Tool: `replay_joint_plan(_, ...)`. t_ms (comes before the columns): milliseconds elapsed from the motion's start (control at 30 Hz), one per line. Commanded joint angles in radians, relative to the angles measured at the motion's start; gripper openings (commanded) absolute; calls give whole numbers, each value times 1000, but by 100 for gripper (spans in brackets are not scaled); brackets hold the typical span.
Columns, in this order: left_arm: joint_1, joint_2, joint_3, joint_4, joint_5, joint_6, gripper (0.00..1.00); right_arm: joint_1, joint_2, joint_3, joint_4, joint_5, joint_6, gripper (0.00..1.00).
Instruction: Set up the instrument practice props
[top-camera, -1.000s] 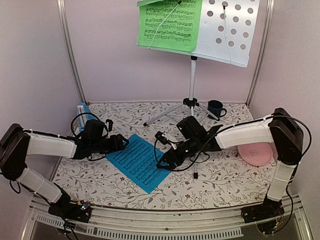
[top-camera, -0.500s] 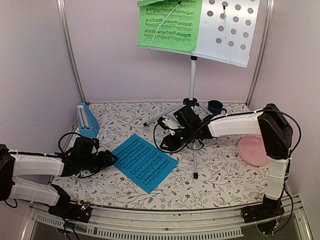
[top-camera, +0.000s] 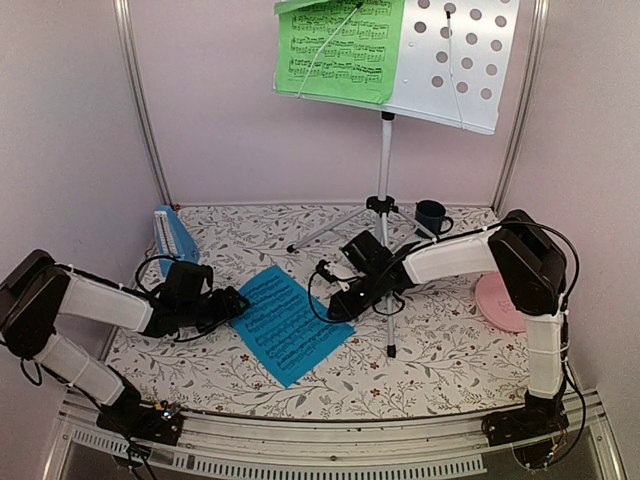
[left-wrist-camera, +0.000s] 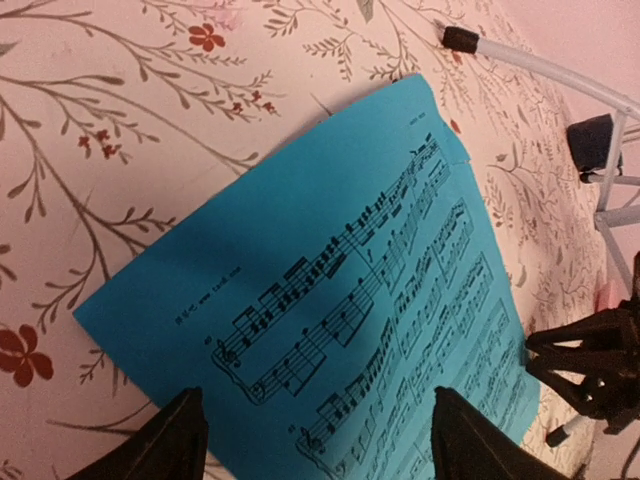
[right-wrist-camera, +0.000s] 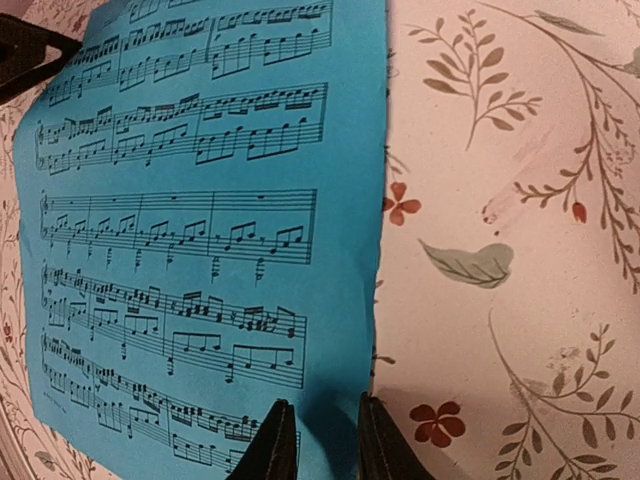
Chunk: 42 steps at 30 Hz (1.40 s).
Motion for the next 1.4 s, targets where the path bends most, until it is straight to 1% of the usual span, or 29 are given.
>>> replay_joint_plan(0, 22, 98, 66, 28, 31, 62, 78, 33, -26, -81, -40, -130, 44, 24)
replay_joint_plan(100, 45, 159, 109, 53, 65, 96, 78, 59, -65, -130, -37, -206, 69, 24)
replay_joint_plan(167, 66, 183, 137, 57, 100, 128, 77, 75, -102, -152, -43, -244, 84, 26)
replay_joint_plan(233, 72, 177, 142, 43, 107, 151, 77, 75, -139, -155, -63, -232, 88, 28)
replay_joint_plan(333, 74, 129, 109, 36, 104, 165, 77, 74, -185, -137, -81, -185, 84, 33)
replay_joint_plan(467, 78, 68, 65, 14, 110, 168, 77, 74, -192, -78, -85, -155, 74, 36)
replay_joint_plan(600, 81, -2, 22, -15, 124, 121, 78, 75, -193, -56, -40, -181, 74, 37)
replay_joint_plan(733, 82, -68, -20, -64, 130, 53, 78, 72, -141, 3, -51, -99, 43, 37)
replay_joint_plan(867, 82, -84, -50, -76, 124, 5, 79, 51, -71, 46, -56, -30, 22, 36)
replay_joint_plan(1000, 82, -35, -25, -69, 119, -2, 79, 36, 4, 96, -78, 70, -4, 33)
replay_joint_plan(1200, 80, 90, 27, -14, 174, -30, 76, 35, 71, 131, -82, 76, -32, 28)
replay_joint_plan(1300, 75, 143, 58, 8, 198, -38, 76, 44, 88, 131, -78, 74, -53, 27)
replay_joint_plan(1367, 75, 168, 65, 50, 219, -49, 76, 52, 102, 131, -77, 71, -62, 27)
